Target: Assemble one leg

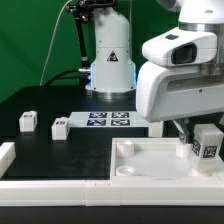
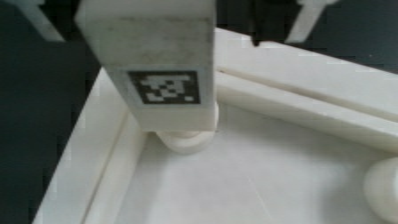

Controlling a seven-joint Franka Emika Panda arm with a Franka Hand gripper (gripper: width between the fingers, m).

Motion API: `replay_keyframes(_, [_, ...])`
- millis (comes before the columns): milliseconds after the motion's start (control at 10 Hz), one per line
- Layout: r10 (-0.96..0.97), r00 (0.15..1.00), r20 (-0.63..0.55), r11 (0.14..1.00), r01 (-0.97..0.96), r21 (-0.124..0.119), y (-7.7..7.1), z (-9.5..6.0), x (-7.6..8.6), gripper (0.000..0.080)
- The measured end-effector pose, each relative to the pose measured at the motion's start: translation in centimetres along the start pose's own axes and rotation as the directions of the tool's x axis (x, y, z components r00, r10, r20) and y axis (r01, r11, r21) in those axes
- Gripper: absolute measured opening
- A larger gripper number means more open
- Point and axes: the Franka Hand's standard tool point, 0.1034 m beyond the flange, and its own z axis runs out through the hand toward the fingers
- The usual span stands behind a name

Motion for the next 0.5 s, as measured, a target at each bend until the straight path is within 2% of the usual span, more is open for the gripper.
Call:
replay_keyframes(100, [0.001,1.0,0.0,1.0,-0.001,0.0,0.0,-0.01,0.01,0.0286])
replay_keyframes(400, [0.016,1.0,0.0,1.0,-0.016,0.0,0.0,-0.01,0.0,0.0291])
replay_keyframes(500, [0.105,0.995,0.0,0.995,-0.105,0.003,-0.06,0.0,0.01,0.0291])
